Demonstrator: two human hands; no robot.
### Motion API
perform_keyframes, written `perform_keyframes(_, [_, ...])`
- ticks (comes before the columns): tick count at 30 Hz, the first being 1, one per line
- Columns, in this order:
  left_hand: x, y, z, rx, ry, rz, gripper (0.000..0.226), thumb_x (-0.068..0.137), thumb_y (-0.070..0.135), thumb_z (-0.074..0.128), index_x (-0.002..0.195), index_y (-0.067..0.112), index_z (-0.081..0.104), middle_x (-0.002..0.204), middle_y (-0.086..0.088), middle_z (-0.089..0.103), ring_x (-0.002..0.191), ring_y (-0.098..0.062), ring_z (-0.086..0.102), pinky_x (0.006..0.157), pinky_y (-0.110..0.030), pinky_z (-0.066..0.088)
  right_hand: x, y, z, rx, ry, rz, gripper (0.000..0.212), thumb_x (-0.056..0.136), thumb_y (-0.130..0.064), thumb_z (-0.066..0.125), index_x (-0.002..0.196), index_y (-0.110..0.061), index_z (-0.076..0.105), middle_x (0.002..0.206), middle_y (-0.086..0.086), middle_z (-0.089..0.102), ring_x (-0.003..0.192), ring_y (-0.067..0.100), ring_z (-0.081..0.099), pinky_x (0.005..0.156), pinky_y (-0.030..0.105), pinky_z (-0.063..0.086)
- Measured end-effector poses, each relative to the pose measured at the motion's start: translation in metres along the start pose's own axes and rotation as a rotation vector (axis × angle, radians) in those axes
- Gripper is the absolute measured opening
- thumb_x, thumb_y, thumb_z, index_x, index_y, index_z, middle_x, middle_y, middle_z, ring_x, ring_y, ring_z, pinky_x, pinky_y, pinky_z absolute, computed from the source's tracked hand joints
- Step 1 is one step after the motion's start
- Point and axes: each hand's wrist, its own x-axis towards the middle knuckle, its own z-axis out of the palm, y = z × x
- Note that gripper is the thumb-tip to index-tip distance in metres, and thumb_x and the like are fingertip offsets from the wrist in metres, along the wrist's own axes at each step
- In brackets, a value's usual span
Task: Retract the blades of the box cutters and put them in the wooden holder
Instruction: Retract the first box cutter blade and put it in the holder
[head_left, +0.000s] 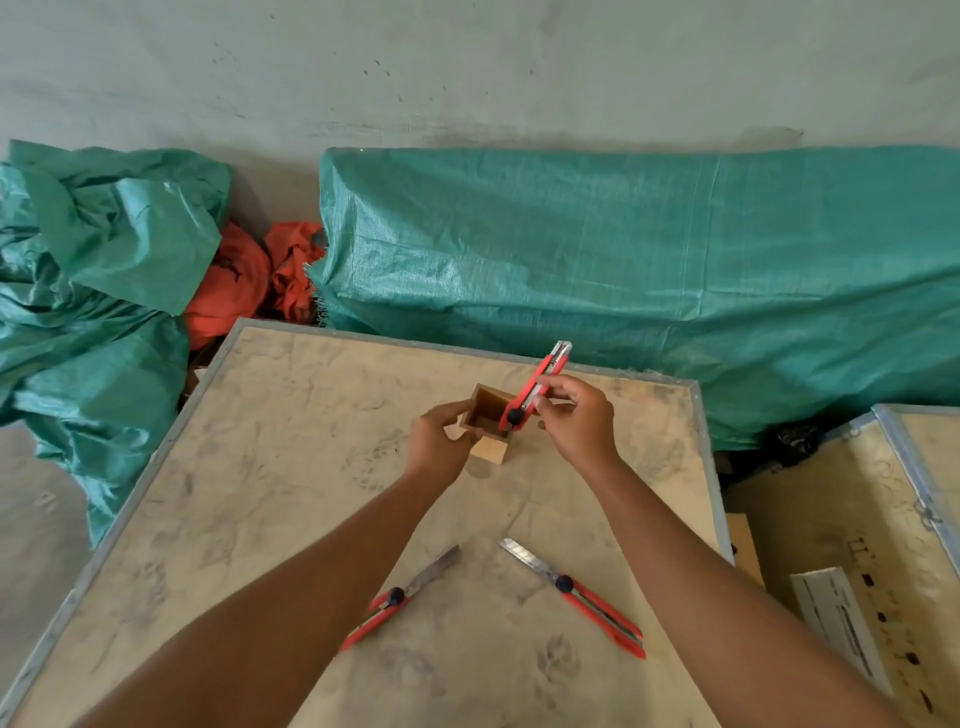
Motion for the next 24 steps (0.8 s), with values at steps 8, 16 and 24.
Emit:
perform_keyframes(8, [0.048,-0.007,0.022,0.123,-0.117,-0.171,0.06,0.092,0.017,0.07,0.147,0.016,0.047,0.146,-0.008,0.055,0.126,-0.028,0.058,0.085,-0.024,0.045,0.017,0.02,0.037,-0.147,0.017,-0.058,0.029,0.088,0.0,0.073,0.115,-0.01,0.078,0.116,0.011,0.078,0.1,0.026,0.075,0.093,0.036,0.059])
perform_keyframes(16, [0.053,-0.019,0.024,0.08,-0.112,-0.171,0.058,0.088,0.018,0.074,0.142,0.017,0.054,0.142,-0.007,0.059,0.127,-0.028,0.059,0.105,-0.04,0.05,0.021,0.023,0.049,-0.242,-0.056,-0.041,0.03,0.092,-0.001,0.069,0.121,-0.008,0.075,0.119,0.012,0.076,0.105,0.027,0.072,0.095,0.031,0.054])
perform_keyframes(24, [0.041,-0.023,0.02,0.066,-0.09,-0.097,0.057,0.088,0.023,0.075,0.14,0.016,0.055,0.14,-0.003,0.061,0.119,-0.025,0.062,0.09,-0.033,0.051,0.005,0.022,0.042,-0.237,-0.056,-0.05,0.034,0.092,0.0,0.069,0.124,-0.008,0.073,0.119,0.011,0.076,0.098,0.024,0.073,0.092,0.029,0.056])
